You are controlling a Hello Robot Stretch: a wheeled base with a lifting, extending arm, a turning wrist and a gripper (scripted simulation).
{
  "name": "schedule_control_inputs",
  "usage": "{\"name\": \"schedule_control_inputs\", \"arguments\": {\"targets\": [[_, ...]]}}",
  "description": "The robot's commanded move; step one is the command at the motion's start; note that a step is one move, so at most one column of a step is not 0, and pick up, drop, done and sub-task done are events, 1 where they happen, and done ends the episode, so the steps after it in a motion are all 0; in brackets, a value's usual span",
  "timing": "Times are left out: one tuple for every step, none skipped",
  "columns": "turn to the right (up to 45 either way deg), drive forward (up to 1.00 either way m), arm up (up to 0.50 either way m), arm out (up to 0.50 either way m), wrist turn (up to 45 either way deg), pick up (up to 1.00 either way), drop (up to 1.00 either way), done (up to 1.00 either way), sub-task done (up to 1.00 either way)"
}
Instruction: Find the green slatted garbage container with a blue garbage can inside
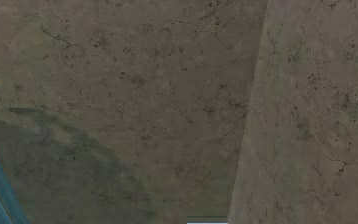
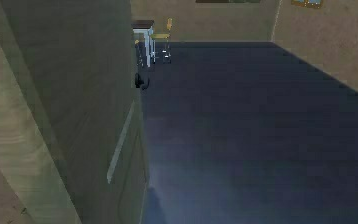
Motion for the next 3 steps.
{"name": "schedule_control_inputs", "arguments": {"targets": [[0.0, 0.1, 0.0, 0.0, 0.0, 0.0, 0.0, 0.0, 0.0], [-45.0, 0.0, 0.0, 0.0, 0.0, 0.0, 0.0, 0.0, 0.0], [-18.0, 0.0, 0.0, 0.0, 0.0, 0.0, 0.0, 0.0, 0.0]]}}
